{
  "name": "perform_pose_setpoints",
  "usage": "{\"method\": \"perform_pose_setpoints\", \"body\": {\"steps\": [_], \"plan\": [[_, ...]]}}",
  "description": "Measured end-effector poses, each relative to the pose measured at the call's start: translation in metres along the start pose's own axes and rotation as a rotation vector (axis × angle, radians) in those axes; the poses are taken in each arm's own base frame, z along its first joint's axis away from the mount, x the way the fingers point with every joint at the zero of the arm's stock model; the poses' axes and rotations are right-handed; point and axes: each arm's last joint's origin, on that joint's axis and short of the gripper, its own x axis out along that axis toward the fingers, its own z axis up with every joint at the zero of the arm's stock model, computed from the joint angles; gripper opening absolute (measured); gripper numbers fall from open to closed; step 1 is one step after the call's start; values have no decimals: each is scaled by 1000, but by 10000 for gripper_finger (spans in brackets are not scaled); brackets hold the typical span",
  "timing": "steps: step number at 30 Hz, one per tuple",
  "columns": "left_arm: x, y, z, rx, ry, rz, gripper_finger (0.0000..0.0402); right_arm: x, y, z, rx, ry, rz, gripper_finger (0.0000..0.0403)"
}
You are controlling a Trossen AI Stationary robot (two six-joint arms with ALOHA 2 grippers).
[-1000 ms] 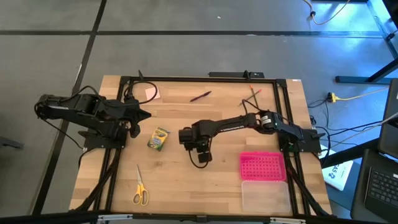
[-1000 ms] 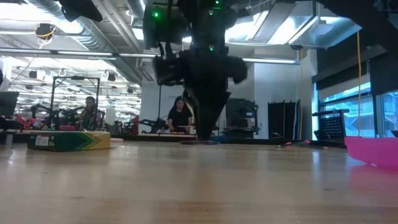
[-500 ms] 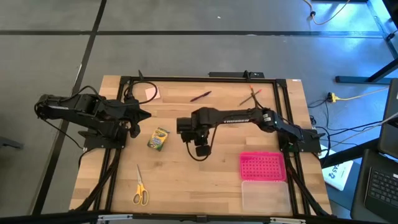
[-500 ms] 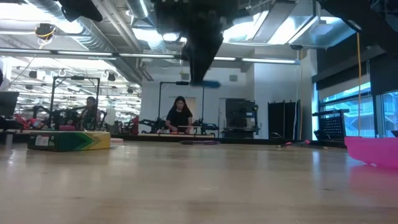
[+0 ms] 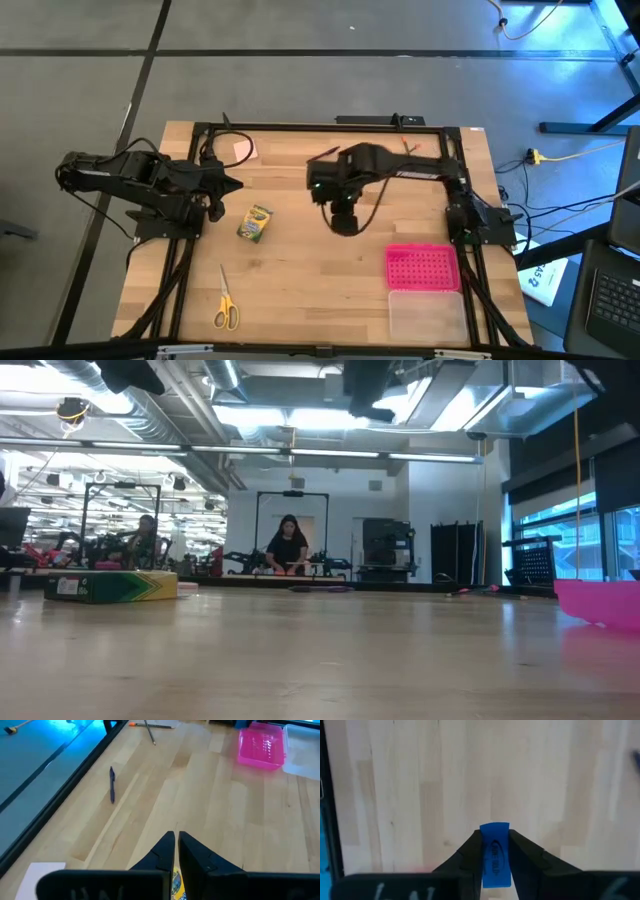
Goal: Pack school essentials
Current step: Put the blue eraser into the pink box
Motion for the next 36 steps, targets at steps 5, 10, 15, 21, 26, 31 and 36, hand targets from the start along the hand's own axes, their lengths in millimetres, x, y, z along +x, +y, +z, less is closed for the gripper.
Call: {"method": "perform_pose_setpoints", "body": {"steps": [5, 10, 15, 21, 26, 31, 36], "plan": [[0, -2, 0, -1, 16, -54, 18, -36, 6, -16, 89, -83, -41, 80], [-3, -1, -1, -5, 15, -89, 18, -51, 22, -36, 133, -106, -90, 80], [-3, -1, -1, -6, 13, -92, 18, -47, 35, -68, 246, -41, -95, 80], [2, -5, 3, -8, 7, -100, 18, -46, 53, -108, 362, -25, -85, 80], [14, -17, 18, 47, -69, -195, 18, -39, 74, -140, 437, -14, -70, 80], [32, -31, 35, 83, -161, -225, 18, -21, 105, -164, 411, 4, -28, 80], [53, -46, 45, 112, -191, -278, 18, 9, 132, -180, 341, 26, 10, 80]]}}
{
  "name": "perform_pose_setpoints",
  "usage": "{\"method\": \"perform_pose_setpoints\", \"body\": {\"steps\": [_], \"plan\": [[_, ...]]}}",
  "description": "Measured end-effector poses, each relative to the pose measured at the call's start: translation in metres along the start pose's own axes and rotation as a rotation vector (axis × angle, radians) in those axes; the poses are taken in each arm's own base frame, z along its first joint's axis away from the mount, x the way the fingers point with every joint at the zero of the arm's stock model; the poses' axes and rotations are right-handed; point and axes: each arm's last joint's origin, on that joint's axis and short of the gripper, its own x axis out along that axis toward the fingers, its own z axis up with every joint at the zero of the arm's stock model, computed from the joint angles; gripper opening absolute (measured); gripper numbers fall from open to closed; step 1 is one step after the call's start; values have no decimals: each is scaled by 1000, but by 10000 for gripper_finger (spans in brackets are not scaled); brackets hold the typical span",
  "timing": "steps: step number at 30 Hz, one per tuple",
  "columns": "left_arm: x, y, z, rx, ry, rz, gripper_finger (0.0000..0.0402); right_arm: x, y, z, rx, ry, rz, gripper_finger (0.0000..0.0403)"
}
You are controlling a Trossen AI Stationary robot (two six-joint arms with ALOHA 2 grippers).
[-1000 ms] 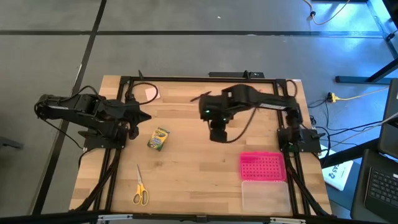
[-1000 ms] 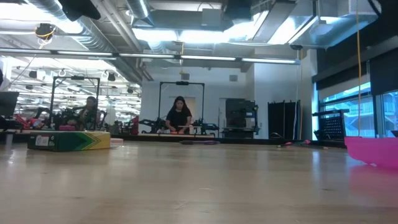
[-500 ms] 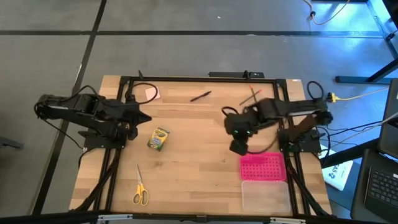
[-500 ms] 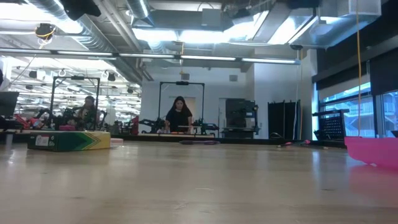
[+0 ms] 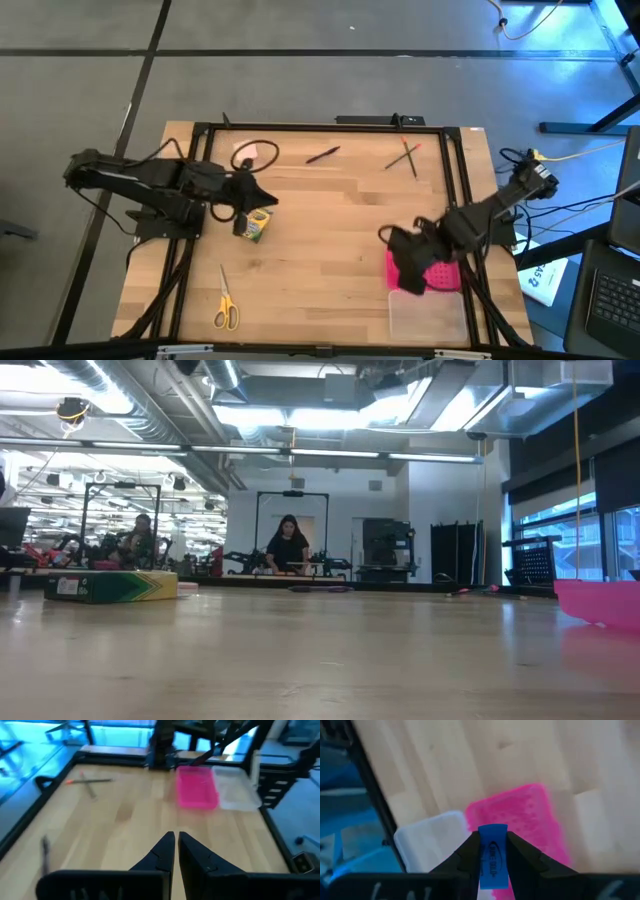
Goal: Pack school essentials
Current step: Put the blue eraser into the pink box
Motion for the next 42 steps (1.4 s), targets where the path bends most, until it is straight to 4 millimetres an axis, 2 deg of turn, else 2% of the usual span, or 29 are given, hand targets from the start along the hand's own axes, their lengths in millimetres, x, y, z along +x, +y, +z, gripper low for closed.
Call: {"method": "perform_pose_setpoints", "body": {"steps": [6, 10, 16, 21, 27, 42], "plan": [[25, -4, 0, 0, 9, 0, 18, 36, 18, -20, -82, -25, 104, 80], [31, -5, 1, -3, -2, -2, 18, 59, 25, -33, -126, -23, 177, 80], [30, -10, 8, 40, -68, -75, 18, 89, 21, -47, -155, -18, 215, 80], [30, -15, 6, 81, -56, -139, 18, 108, 13, -54, -157, -10, 221, 80], [30, -16, 6, 82, -57, -141, 18, 121, 14, -57, -239, -58, 310, 80], [30, -16, 6, 82, -58, -136, 18, 139, 0, -66, -266, -22, 281, 80]]}}
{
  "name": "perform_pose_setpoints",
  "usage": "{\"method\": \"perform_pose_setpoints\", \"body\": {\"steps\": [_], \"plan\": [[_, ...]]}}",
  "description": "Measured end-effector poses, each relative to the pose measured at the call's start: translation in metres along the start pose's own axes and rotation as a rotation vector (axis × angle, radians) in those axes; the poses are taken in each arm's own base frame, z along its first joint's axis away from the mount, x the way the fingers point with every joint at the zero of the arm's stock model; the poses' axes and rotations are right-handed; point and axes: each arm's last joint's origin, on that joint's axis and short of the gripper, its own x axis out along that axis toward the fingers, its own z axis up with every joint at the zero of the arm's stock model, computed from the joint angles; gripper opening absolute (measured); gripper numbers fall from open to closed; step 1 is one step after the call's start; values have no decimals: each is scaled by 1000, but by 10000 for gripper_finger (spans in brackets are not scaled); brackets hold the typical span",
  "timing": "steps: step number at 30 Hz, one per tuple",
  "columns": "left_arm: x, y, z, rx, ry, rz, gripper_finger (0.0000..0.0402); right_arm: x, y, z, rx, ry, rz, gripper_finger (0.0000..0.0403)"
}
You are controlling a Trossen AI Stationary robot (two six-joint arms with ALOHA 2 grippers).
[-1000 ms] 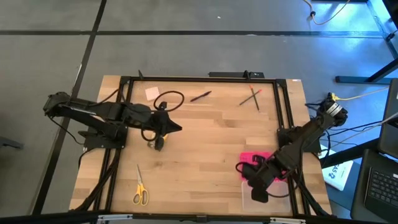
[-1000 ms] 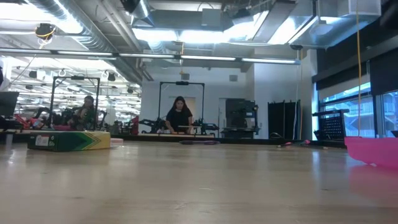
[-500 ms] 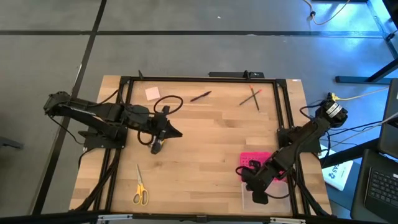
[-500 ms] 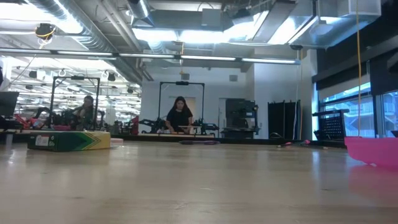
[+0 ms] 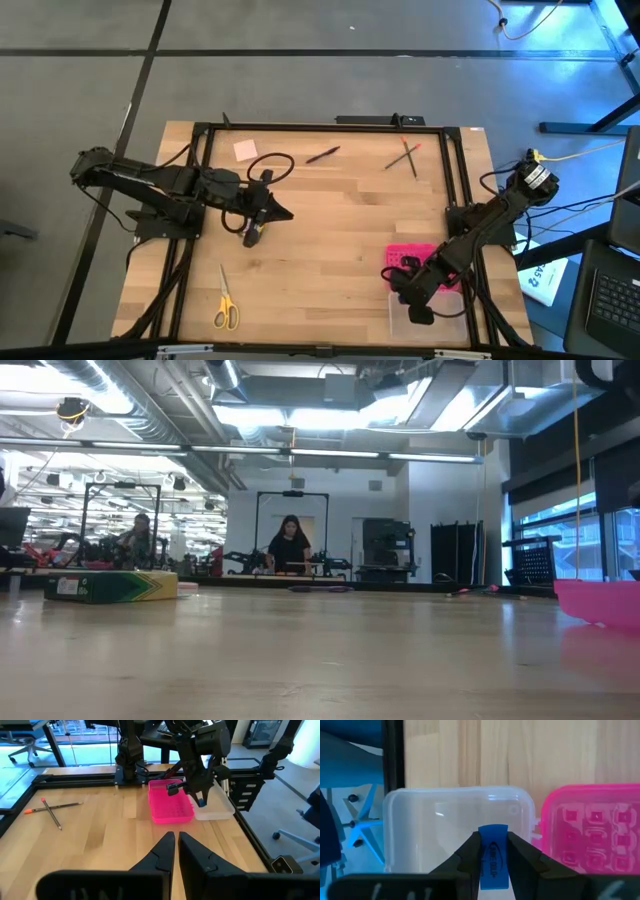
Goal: Pack school essentials
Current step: Put the blue eraser into the pink box, then adjust the pink box
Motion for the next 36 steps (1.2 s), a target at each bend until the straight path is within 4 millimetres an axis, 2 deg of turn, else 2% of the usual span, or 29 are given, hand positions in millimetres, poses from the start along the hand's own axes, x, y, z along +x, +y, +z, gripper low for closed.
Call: {"method": "perform_pose_setpoints", "body": {"steps": [16, 26, 36], "plan": [[0, 0, 0, 0, 0, 1, 18, 3, -1, 1, 46, -23, -24, 80], [0, 0, 0, 0, 0, 1, 18, 13, -3, 0, 55, 5, -55, 81], [0, 0, 0, 0, 0, 1, 18, 14, -3, 0, 55, 7, -57, 137]]}}
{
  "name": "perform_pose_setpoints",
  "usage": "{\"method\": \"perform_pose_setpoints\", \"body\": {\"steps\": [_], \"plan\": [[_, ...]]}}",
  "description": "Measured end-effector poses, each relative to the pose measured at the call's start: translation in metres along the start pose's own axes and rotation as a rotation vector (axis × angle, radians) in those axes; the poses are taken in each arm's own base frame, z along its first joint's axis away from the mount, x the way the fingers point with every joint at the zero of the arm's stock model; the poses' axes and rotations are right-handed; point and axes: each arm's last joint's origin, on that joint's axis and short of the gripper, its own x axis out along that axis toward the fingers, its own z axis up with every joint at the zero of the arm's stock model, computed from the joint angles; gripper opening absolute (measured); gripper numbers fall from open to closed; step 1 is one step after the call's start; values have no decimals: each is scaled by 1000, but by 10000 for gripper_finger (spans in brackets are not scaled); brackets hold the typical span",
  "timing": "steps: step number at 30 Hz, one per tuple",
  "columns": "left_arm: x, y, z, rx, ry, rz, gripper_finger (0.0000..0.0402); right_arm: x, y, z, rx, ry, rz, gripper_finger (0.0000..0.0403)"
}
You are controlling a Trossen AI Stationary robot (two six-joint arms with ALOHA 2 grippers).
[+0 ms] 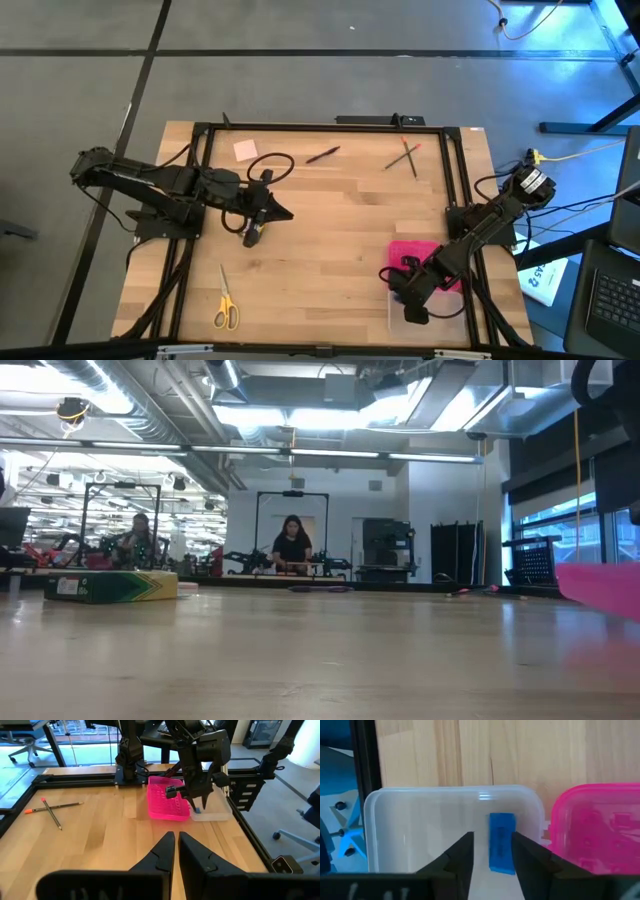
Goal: Pack school essentials
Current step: Adjust the pink box
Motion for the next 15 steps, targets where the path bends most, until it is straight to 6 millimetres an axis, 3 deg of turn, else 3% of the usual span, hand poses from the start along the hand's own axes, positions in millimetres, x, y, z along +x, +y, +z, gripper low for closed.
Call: {"method": "perform_pose_setpoints", "body": {"steps": [6, 15], "plan": [[0, 0, 0, 0, 1, 0, 18, -4, 5, 3, -32, 4, 29, 146], [0, 0, 0, 0, 0, 0, 18, -29, 20, 24, -28, 41, 38, 127]]}}
